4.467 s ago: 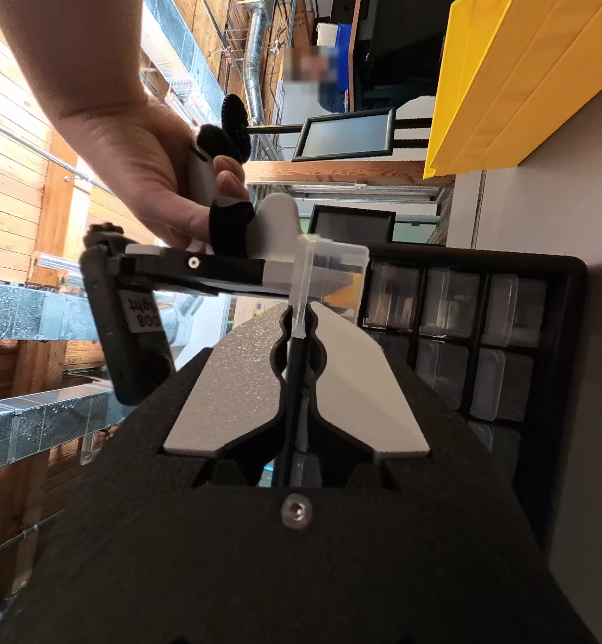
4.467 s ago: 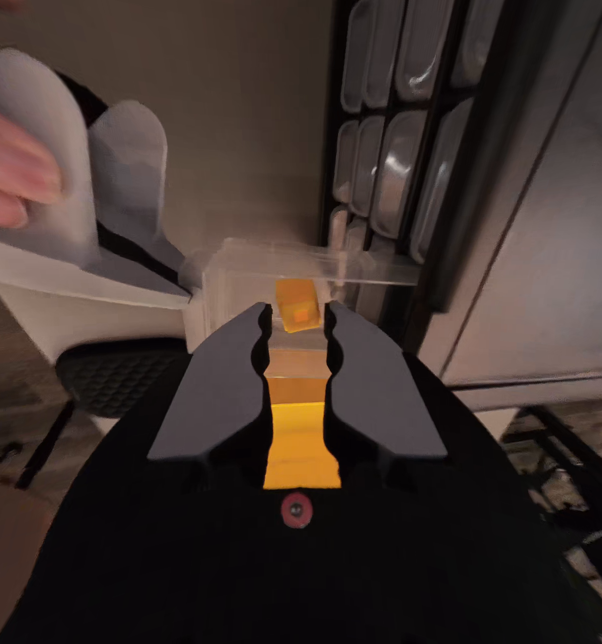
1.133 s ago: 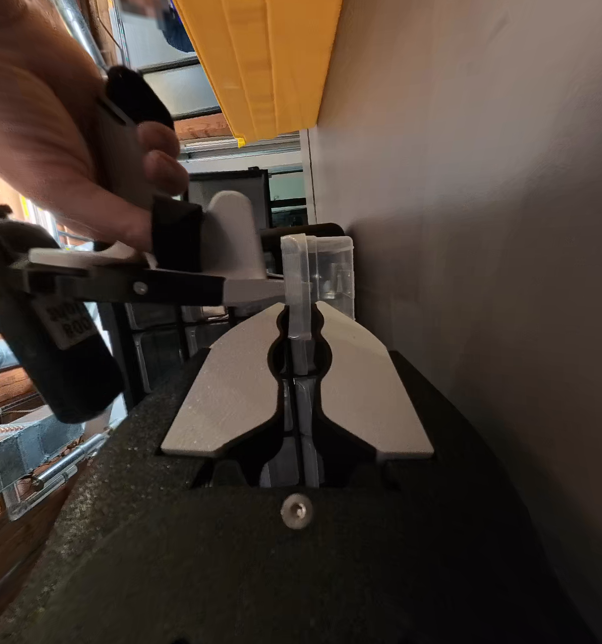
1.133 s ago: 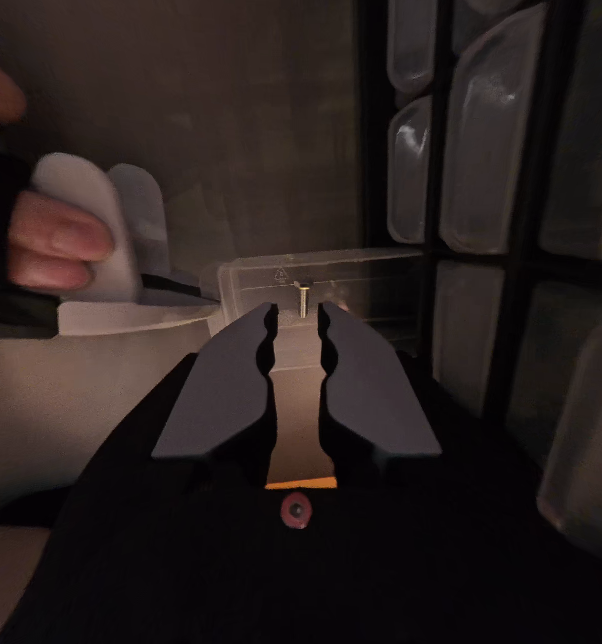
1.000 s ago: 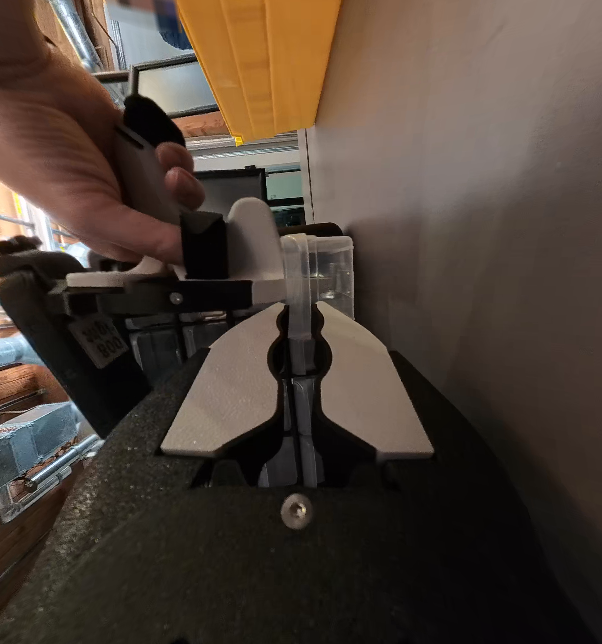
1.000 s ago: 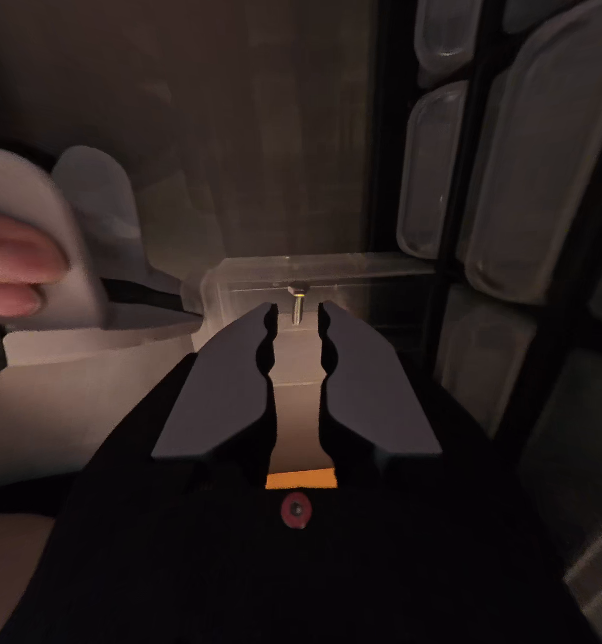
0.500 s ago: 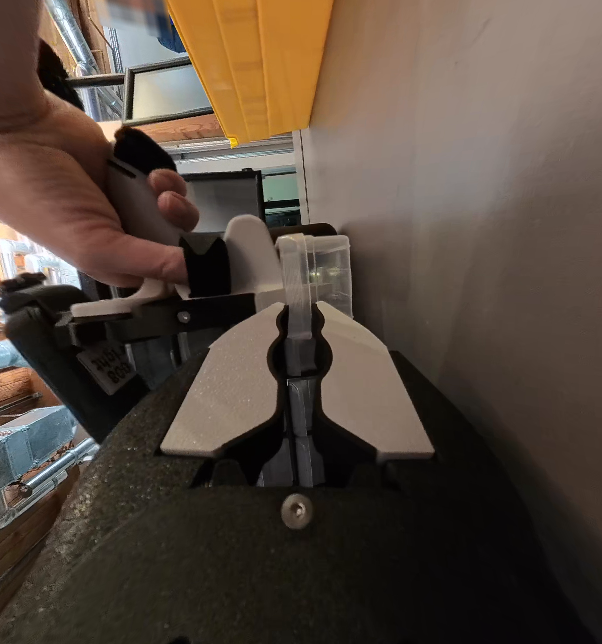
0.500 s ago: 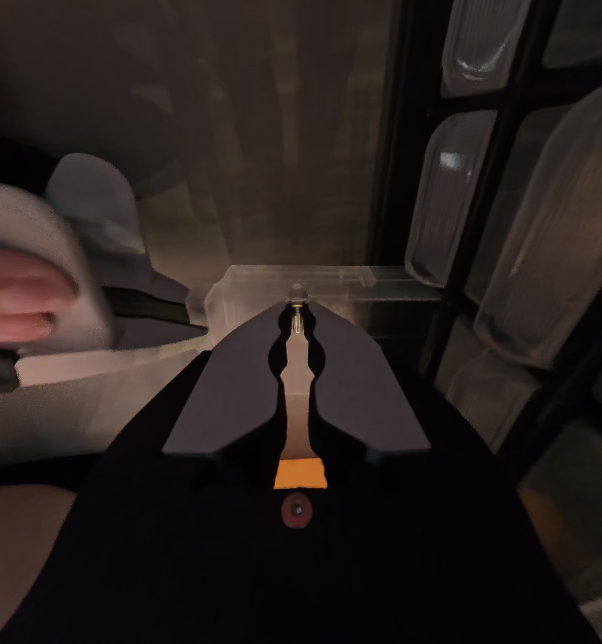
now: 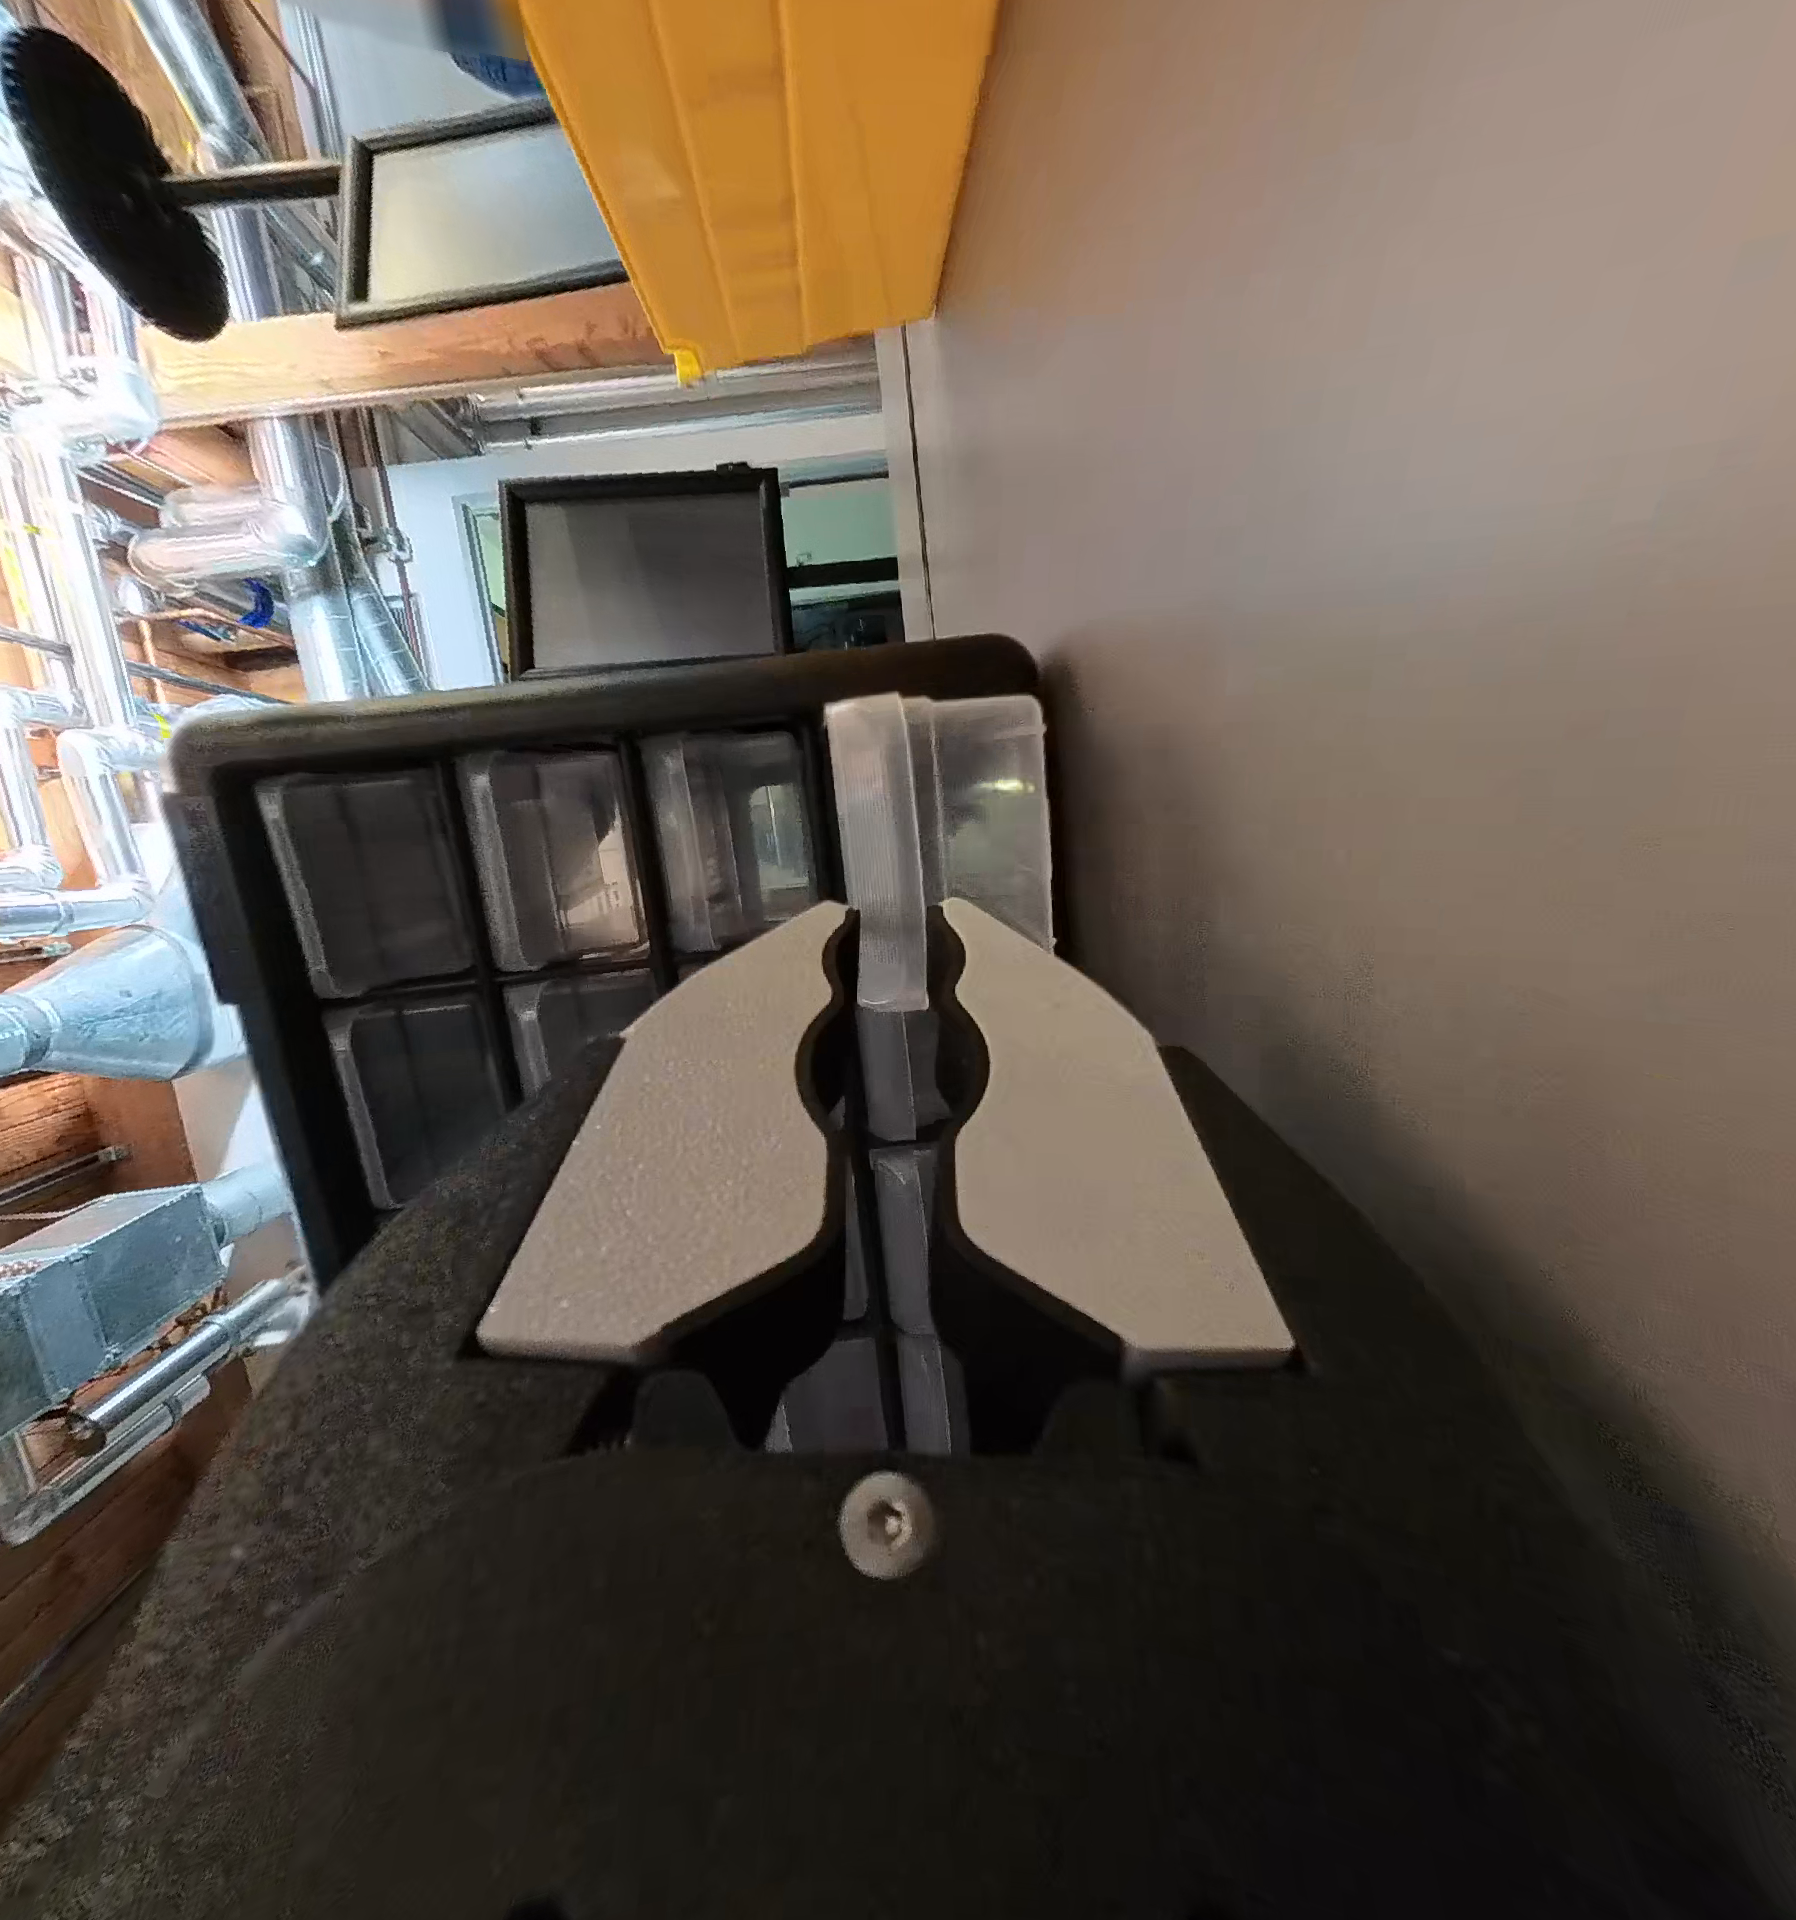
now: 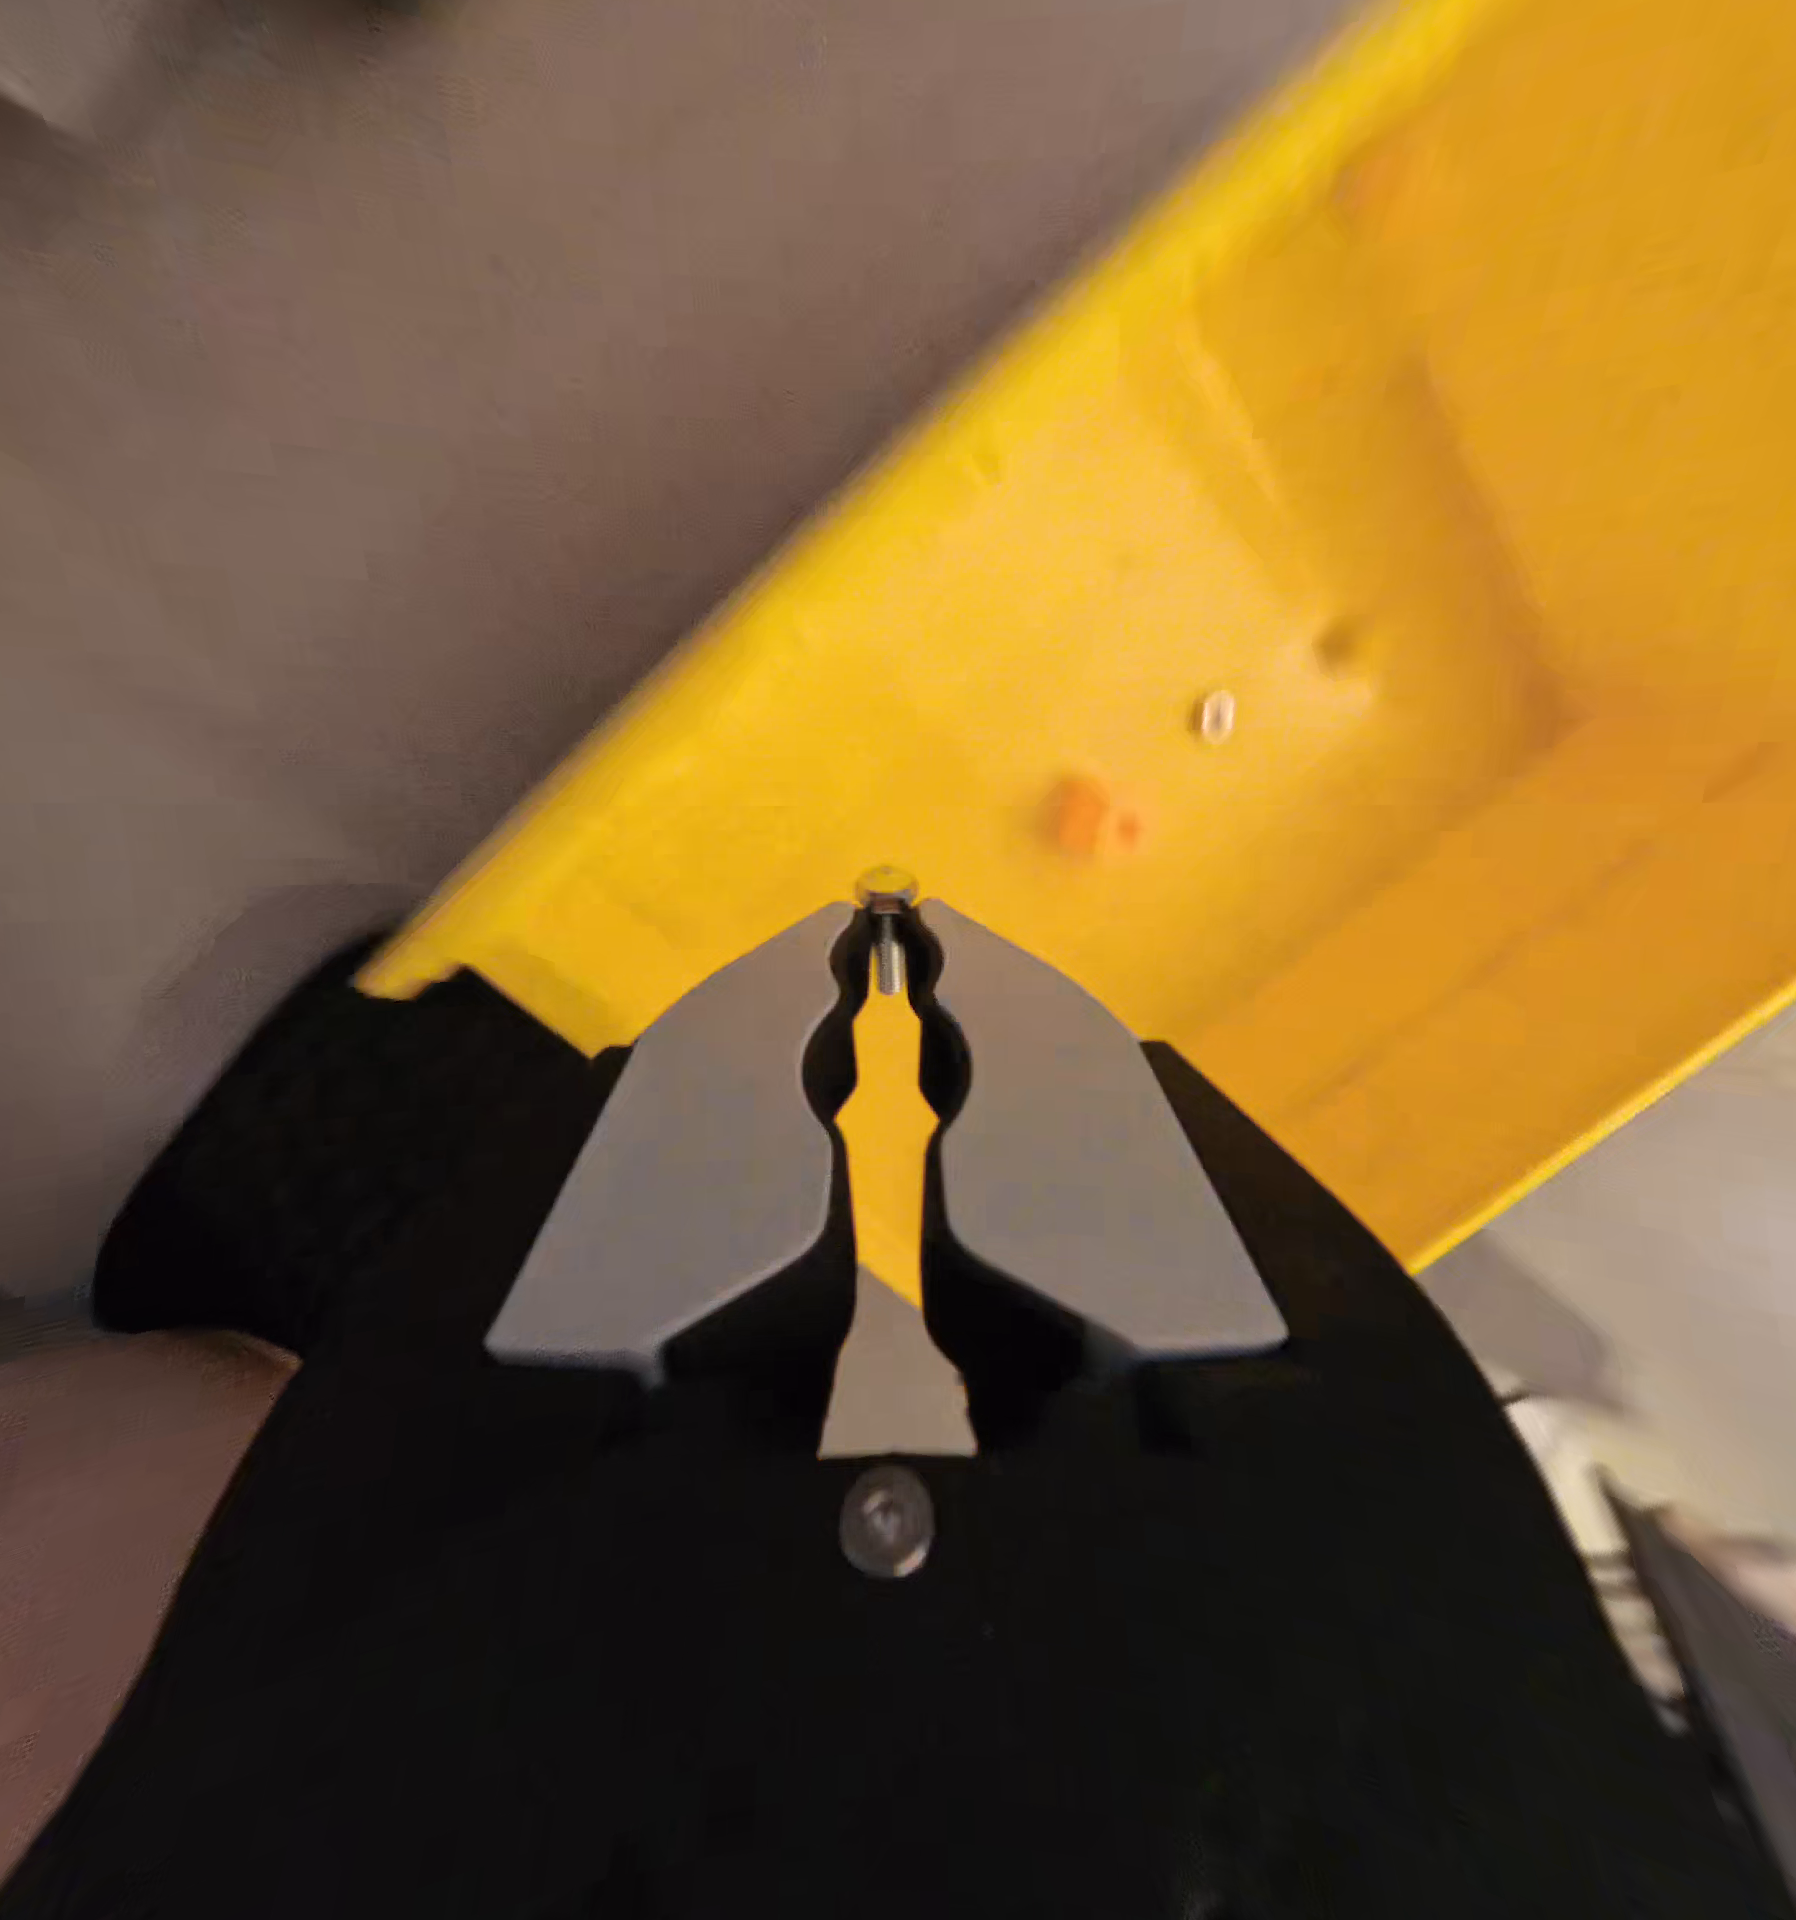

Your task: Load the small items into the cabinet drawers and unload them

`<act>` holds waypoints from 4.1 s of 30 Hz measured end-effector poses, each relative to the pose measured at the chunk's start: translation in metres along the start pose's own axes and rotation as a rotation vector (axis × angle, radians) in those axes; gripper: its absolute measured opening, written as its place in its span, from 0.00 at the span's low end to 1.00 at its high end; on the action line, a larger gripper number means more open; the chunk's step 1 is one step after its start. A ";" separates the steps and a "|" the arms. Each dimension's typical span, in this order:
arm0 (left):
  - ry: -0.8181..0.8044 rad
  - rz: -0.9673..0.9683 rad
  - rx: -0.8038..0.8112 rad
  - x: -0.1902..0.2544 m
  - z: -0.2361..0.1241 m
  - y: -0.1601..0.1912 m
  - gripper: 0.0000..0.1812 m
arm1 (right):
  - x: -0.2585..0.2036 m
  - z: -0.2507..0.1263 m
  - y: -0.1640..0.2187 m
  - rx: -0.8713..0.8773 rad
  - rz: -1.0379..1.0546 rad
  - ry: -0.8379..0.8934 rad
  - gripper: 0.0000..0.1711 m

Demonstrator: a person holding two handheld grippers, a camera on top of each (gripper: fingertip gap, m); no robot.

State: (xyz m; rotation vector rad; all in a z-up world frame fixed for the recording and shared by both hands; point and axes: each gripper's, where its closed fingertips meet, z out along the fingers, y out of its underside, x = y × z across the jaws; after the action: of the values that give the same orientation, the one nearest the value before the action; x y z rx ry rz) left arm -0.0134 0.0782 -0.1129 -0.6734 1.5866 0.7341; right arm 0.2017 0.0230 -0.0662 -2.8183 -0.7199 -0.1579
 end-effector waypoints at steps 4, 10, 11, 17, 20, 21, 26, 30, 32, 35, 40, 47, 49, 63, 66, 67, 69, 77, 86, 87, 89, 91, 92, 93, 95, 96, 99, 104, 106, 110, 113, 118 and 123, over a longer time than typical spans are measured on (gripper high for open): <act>0.002 0.016 -0.028 -0.002 0.019 0.008 0.06 | 0.020 0.049 0.040 -0.114 0.110 -0.127 0.04; -0.008 0.033 -0.065 -0.005 0.045 0.018 0.06 | 0.024 0.083 0.043 -0.129 0.068 -0.173 0.04; -0.005 0.028 -0.069 -0.006 0.048 0.019 0.06 | 0.026 0.087 0.043 -0.143 0.072 -0.165 0.04; 0.003 0.030 -0.088 -0.007 0.061 0.023 0.06 | 0.031 0.092 0.046 -0.193 0.107 -0.149 0.07; 0.001 0.039 -0.091 -0.007 0.066 0.024 0.07 | 0.033 0.084 0.042 -0.165 0.139 -0.148 0.12; -0.002 0.032 -0.093 -0.008 0.066 0.024 0.07 | 0.035 0.079 0.040 -0.154 0.140 -0.132 0.12; -0.023 -0.029 -0.080 -0.009 0.062 0.024 0.17 | 0.042 0.042 0.024 -0.065 0.108 0.006 0.12; -0.005 -0.041 -0.057 -0.012 0.042 0.029 0.22 | 0.038 0.004 -0.002 0.031 0.015 0.155 0.12; -0.005 -0.038 -0.064 -0.016 0.030 0.041 0.21 | 0.026 -0.018 -0.027 0.120 -0.071 0.221 0.12; 0.001 -0.042 -0.117 -0.018 0.016 0.077 0.18 | -0.007 -0.051 -0.081 0.314 -0.282 0.322 0.14; 0.004 0.010 -0.245 0.000 0.004 0.140 0.19 | -0.117 -0.059 -0.163 0.559 -0.603 0.218 0.15; 0.004 -0.013 -0.350 0.013 0.002 0.176 0.19 | -0.192 0.000 -0.196 0.467 -0.829 0.206 0.18; -0.017 0.001 -0.353 0.010 0.004 0.179 0.17 | -0.196 0.014 -0.195 0.417 -0.852 0.220 0.18; -0.013 0.008 -0.337 0.007 -0.006 0.174 0.06 | -0.198 0.029 -0.197 0.363 -0.850 0.245 0.18; -0.003 0.022 -0.334 0.008 -0.021 0.169 0.06 | -0.198 0.029 -0.198 0.360 -0.854 0.261 0.18; -0.003 0.024 -0.327 0.009 -0.027 0.167 0.06 | -0.199 0.029 -0.198 0.363 -0.855 0.262 0.18; -0.003 0.030 -0.316 0.010 -0.041 0.162 0.06 | -0.203 0.027 -0.201 0.381 -0.858 0.261 0.18; 0.013 0.027 -0.265 0.019 -0.082 0.138 0.07 | -0.247 0.013 -0.245 0.516 -0.853 0.156 0.17; 0.030 0.008 -0.249 0.021 -0.088 0.135 0.07 | -0.291 0.051 -0.262 0.219 -0.859 -0.163 0.13; 0.032 0.001 -0.248 0.021 -0.088 0.135 0.07 | -0.293 0.055 -0.260 0.182 -0.864 -0.175 0.13; 0.033 -0.001 -0.243 0.022 -0.088 0.134 0.07 | -0.289 0.061 -0.260 0.121 -0.851 -0.166 0.13; 0.030 0.005 -0.242 0.021 -0.087 0.134 0.07 | -0.287 0.064 -0.262 0.075 -0.835 -0.159 0.13; 0.030 0.005 -0.241 0.022 -0.087 0.134 0.07 | -0.289 0.066 -0.259 0.043 -0.833 -0.184 0.13; 0.030 0.004 -0.241 0.022 -0.087 0.134 0.07 | -0.291 0.066 -0.257 0.018 -0.835 -0.199 0.13; 0.032 0.001 -0.239 0.021 -0.087 0.134 0.07 | -0.290 0.070 -0.257 -0.023 -0.838 -0.191 0.13; 0.034 -0.001 -0.239 0.021 -0.087 0.134 0.07 | -0.289 0.072 -0.257 -0.045 -0.843 -0.182 0.13; 0.038 -0.006 -0.236 0.022 -0.087 0.133 0.07 | -0.287 0.080 -0.258 -0.085 -0.869 -0.150 0.13; 0.039 -0.012 -0.234 0.022 -0.088 0.133 0.07 | -0.289 0.081 -0.258 -0.119 -0.860 -0.144 0.12; 0.038 -0.009 -0.234 0.022 -0.088 0.133 0.07 | -0.289 0.082 -0.257 -0.131 -0.869 -0.139 0.11; 0.040 -0.013 -0.233 0.022 -0.088 0.133 0.07 | -0.289 0.082 -0.256 -0.147 -0.878 -0.132 0.07; 0.042 -0.016 -0.233 0.022 -0.088 0.133 0.07 | -0.290 0.081 -0.256 -0.145 -0.883 -0.135 0.07; 0.041 -0.013 -0.234 0.022 -0.088 0.133 0.07 | -0.286 0.079 -0.258 -0.108 -0.900 -0.099 0.07; 0.041 -0.015 -0.234 0.022 -0.087 0.133 0.07 | -0.285 0.065 -0.263 -0.037 -0.906 -0.067 0.07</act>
State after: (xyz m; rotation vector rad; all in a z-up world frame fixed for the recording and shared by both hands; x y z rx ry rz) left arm -0.1731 0.0946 -0.1141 -0.8742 1.5444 0.9086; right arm -0.1710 0.1324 -0.1238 -2.3092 -1.9564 -0.2173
